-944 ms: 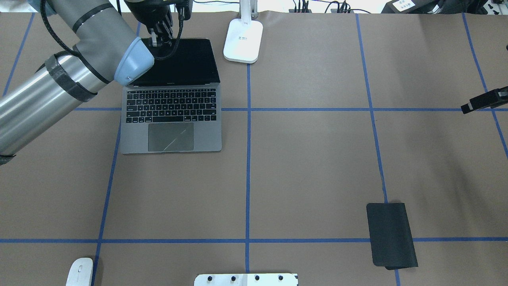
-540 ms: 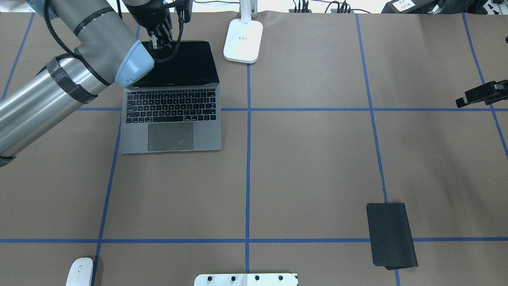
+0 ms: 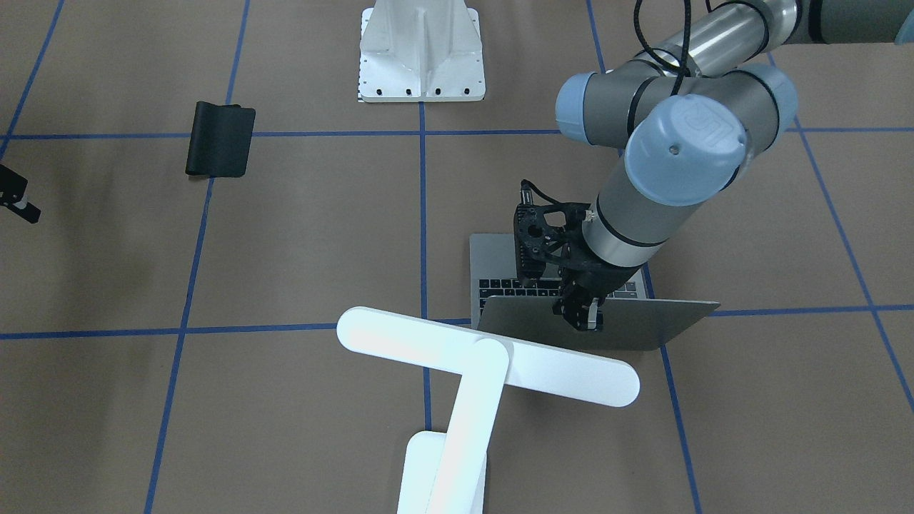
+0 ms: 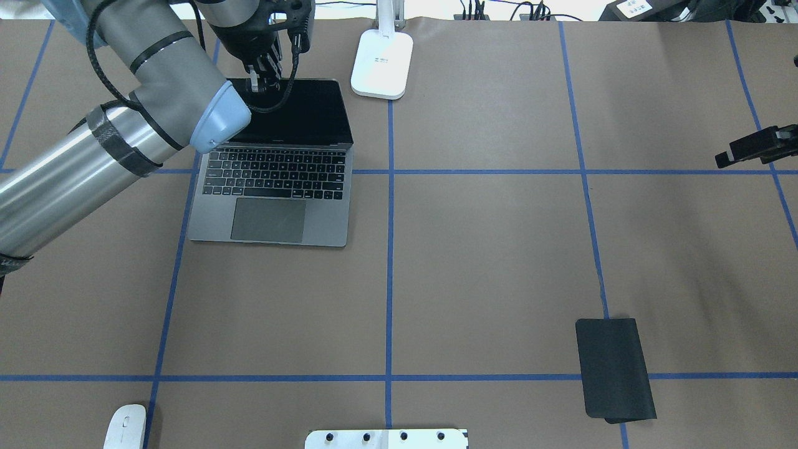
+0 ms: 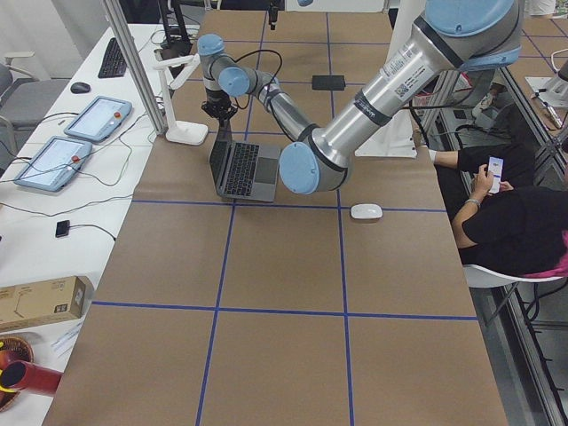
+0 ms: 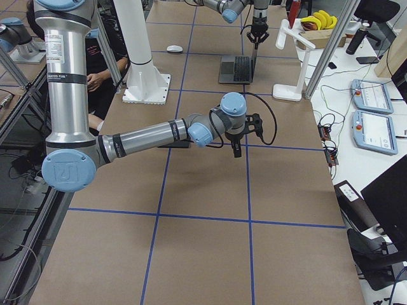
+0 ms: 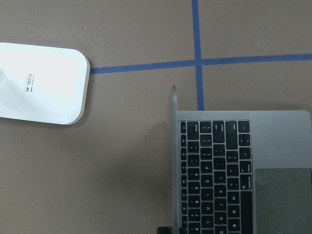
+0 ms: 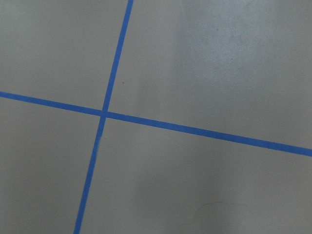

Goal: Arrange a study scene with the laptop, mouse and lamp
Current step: 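Lower the laptop onto the table in front of the lamp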

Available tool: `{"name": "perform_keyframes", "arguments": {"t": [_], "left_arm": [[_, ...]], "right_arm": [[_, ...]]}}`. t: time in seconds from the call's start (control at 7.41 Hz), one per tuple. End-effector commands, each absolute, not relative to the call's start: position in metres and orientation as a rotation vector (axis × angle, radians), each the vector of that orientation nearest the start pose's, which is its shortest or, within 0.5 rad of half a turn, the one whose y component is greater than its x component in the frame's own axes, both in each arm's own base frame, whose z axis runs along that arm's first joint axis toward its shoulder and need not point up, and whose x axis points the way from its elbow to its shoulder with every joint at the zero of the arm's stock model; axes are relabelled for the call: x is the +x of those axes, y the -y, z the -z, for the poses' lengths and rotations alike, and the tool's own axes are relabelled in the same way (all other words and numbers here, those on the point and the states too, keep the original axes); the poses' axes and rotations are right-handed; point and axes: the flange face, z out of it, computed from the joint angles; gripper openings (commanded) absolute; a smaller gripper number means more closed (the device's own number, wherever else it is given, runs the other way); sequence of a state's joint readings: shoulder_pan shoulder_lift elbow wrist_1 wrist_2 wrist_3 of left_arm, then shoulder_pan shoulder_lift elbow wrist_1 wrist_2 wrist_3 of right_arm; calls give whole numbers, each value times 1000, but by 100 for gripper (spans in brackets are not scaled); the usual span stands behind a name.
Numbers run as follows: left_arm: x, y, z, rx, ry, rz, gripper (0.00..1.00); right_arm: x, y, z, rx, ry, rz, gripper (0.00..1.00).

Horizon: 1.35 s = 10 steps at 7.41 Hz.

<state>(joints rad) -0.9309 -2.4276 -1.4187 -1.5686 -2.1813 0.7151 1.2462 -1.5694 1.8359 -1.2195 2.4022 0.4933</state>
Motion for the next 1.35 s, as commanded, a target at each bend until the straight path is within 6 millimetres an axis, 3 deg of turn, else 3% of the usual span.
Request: {"name": "perform_keyframes", "arguments": {"t": [0.0, 0.13, 0.27, 0.54, 0.94, 1.08, 1.21], "left_arm": [[388, 645, -185, 770, -628, -1441, 11], [388, 645, -185, 766, -632, -1429, 12], [387, 645, -186, 765, -631, -1427, 28], [382, 643, -194, 756, -645, -1385, 98], [352, 623, -178, 755, -702, -1210, 100], [329, 624, -167, 755, -722, -1130, 100], [294, 618, -188, 716, -806, -1081, 100]], "right_arm": [[-103, 492, -482, 212, 966, 103, 100], [-103, 492, -482, 210, 966, 101, 100], [-103, 492, -481, 213, 967, 102, 100], [-103, 492, -480, 213, 969, 103, 100], [-117, 489, -473, 197, 1000, 138, 100], [-127, 485, -469, 186, 1009, 154, 100], [-136, 481, -468, 175, 1012, 167, 100]]}}
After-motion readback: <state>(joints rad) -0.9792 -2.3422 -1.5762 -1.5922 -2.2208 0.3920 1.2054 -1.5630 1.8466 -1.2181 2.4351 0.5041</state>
